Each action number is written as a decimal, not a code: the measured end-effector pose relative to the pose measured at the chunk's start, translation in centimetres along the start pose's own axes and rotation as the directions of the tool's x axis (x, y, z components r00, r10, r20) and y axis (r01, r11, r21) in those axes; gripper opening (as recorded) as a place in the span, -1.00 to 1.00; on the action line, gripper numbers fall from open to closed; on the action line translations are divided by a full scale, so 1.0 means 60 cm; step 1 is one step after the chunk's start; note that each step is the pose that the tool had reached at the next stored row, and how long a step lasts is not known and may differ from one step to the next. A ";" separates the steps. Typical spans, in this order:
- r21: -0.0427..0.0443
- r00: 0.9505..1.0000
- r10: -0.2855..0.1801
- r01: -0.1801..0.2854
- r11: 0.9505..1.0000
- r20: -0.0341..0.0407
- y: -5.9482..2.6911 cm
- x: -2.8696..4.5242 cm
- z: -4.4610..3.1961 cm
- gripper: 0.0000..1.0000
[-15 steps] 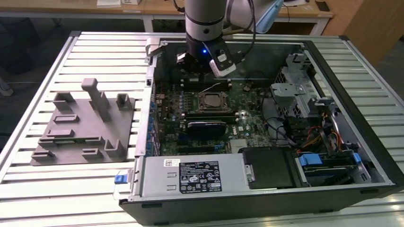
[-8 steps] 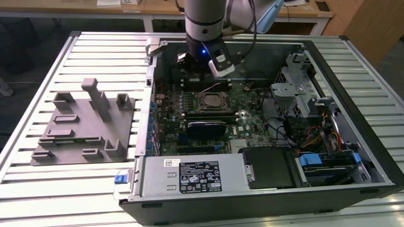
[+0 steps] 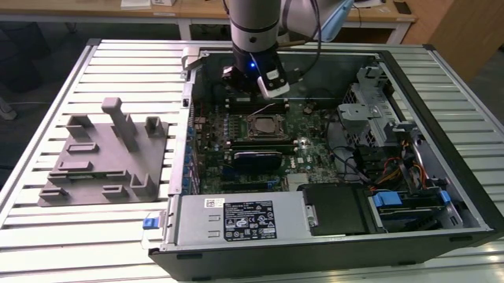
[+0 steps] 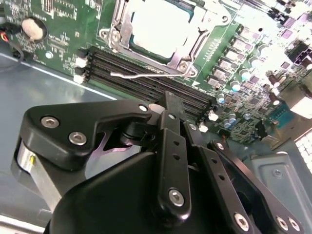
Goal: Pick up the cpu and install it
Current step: 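Install the first cpu locking lever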
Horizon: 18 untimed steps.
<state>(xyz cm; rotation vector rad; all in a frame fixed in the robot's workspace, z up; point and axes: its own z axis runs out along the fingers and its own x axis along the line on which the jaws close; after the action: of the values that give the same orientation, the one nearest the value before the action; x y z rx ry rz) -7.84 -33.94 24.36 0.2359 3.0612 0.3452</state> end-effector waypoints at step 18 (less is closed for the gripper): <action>0.022 0.996 0.048 -0.049 0.999 0.070 -0.002 0.000 0.010 -0.79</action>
<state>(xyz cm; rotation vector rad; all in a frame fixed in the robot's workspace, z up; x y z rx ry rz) -7.83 -33.93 23.73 0.3166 2.9964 0.2971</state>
